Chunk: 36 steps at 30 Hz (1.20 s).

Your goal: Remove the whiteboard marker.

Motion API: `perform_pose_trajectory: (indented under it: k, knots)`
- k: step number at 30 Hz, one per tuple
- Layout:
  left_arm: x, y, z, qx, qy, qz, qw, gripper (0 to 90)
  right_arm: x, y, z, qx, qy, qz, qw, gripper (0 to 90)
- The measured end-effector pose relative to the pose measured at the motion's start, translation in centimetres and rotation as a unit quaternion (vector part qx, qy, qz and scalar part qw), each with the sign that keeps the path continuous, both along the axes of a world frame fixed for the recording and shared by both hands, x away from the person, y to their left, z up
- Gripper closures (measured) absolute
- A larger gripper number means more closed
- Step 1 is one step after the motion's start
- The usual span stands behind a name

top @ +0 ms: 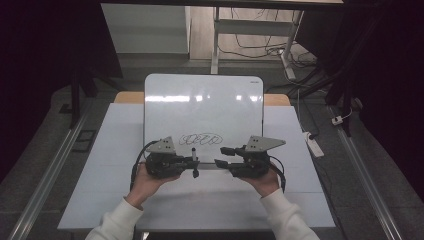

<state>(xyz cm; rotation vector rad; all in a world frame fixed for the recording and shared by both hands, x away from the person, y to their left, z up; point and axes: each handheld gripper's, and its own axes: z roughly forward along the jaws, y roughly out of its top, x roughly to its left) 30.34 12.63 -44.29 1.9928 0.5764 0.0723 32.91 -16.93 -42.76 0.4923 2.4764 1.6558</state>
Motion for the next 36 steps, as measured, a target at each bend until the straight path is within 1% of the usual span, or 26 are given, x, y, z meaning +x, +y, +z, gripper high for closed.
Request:
perform_pose_trajectory:
  k: [1, 2, 4, 5, 6, 8, 12, 14, 16, 19, 20, 22, 23, 24, 26, 28, 30, 32, 33, 34, 35, 36]
  knots:
    - [0.1, -0.1, 0.1, 0.007, 0.008, -0.023, 0.9997, 81.4, 0.2, 0.0, -0.2, -0.006, 0.006, 0.014, 0.9999, 49.2]
    - [0.0, -0.3, 0.1, 0.013, 0.006, -0.032, 0.9994, 81.4, 0.3, 0.1, -0.5, -0.013, 0.015, 0.032, 0.9993, 48.7]
    - [0.0, -0.5, 0.2, 0.020, 0.009, -0.054, 0.9983, 81.4, 0.5, 0.4, -1.1, -0.034, 0.032, 0.063, 0.9969, 47.6]
    - [0.0, -0.5, 0.2, 0.020, 0.009, -0.054, 0.9983, 81.4, 0.5, 0.4, -1.1, -0.034, 0.032, 0.063, 0.9969, 47.6]
    - [0.0, -0.8, 0.3, 0.025, 0.010, -0.072, 0.9971, 81.4, 0.5, 1.0, -1.6, -0.051, 0.044, 0.093, 0.9935, 47.3]
    - [0.1, -1.2, 0.4, 0.029, 0.013, -0.090, 0.9954, 81.3, 0.4, 1.6, -2.0, -0.069, 0.050, 0.114, 0.9898, 46.9]
    - [0.2, -2.1, 0.3, 0.037, 0.024, -0.115, 0.9924, 81.3, 0.0, 2.9, -2.7, -0.090, 0.059, 0.153, 0.9822, 48.3]
    - [0.4, -2.4, 0.2, 0.039, 0.031, -0.127, 0.9907, 81.3, -0.2, 3.4, -3.0, -0.102, 0.064, 0.168, 0.9783, 50.9]
    - [0.5, -2.6, 0.1, 0.041, 0.037, -0.138, 0.9889, 81.3, -0.4, 3.7, -3.3, -0.109, 0.068, 0.179, 0.9754, 54.3]
    - [0.6, -3.0, 0.0, 0.046, 0.041, -0.149, 0.9870, 81.3, -0.5, 4.1, -3.6, -0.113, 0.075, 0.190, 0.9723, 59.7]
    - [0.6, -3.0, 0.0, 0.046, 0.041, -0.149, 0.9870, 81.3, -0.5, 4.2, -3.7, -0.114, 0.078, 0.194, 0.9713, 61.2]
    - [0.6, -3.3, 0.0, 0.046, 0.044, -0.153, 0.9862, 81.3, -0.5, 4.5, -3.9, -0.119, 0.081, 0.199, 0.9693, 65.3]
    - [0.6, -3.3, 0.0, 0.046, 0.044, -0.153, 0.9862, 81.3, -0.5, 4.5, -3.9, -0.119, 0.081, 0.199, 0.9693, 65.3]
    - [0.7, -3.4, -0.1, 0.049, 0.044, -0.157, 0.9854, 81.3, -0.5, 4.6, -4.0, -0.120, 0.084, 0.205, 0.9678, 70.3]
    - [0.6, -3.6, -0.1, 0.048, 0.047, -0.159, 0.9849, 81.3, -0.6, 4.6, -4.0, -0.119, 0.085, 0.205, 0.9678, 74.4]
    - [0.7, -3.6, -0.1, 0.051, 0.046, -0.161, 0.9846, 81.2, -0.5, 4.7, -4.1, -0.120, 0.085, 0.204, 0.9678, 74.9]
    - [0.7, -3.6, -0.2, 0.050, 0.046, -0.159, 0.9850, 81.2, -0.5, 4.7, -4.1, -0.121, 0.084, 0.203, 0.9680, 75.6]
    - [0.7, -3.6, -0.2, 0.049, 0.044, -0.157, 0.9853, 80.9, -0.5, 4.7, -4.2, -0.120, 0.083, 0.199, 0.9690, 75.9]
    - [0.6, -3.5, -0.1, 0.045, 0.038, -0.148, 0.9873, 80.2, -0.5, 4.7, -4.2, -0.116, 0.083, 0.194, 0.9704, 76.1]
    - [0.6, -3.5, -0.1, 0.045, 0.038, -0.148, 0.9873, 78.7, -0.5, 4.6, -4.1, -0.113, 0.081, 0.189, 0.9720, 76.7]
    - [0.6, -3.2, 0.1, 0.033, 0.031, -0.128, 0.9907, 73.2, -0.4, 4.5, -4.1, -0.109, 0.080, 0.186, 0.9733, 76.9]
    - [0.5, -3.0, 0.2, 0.026, 0.027, -0.116, 0.9925, 66.3, -0.4, 4.4, -4.1, -0.108, 0.077, 0.181, 0.9744, 77.0]
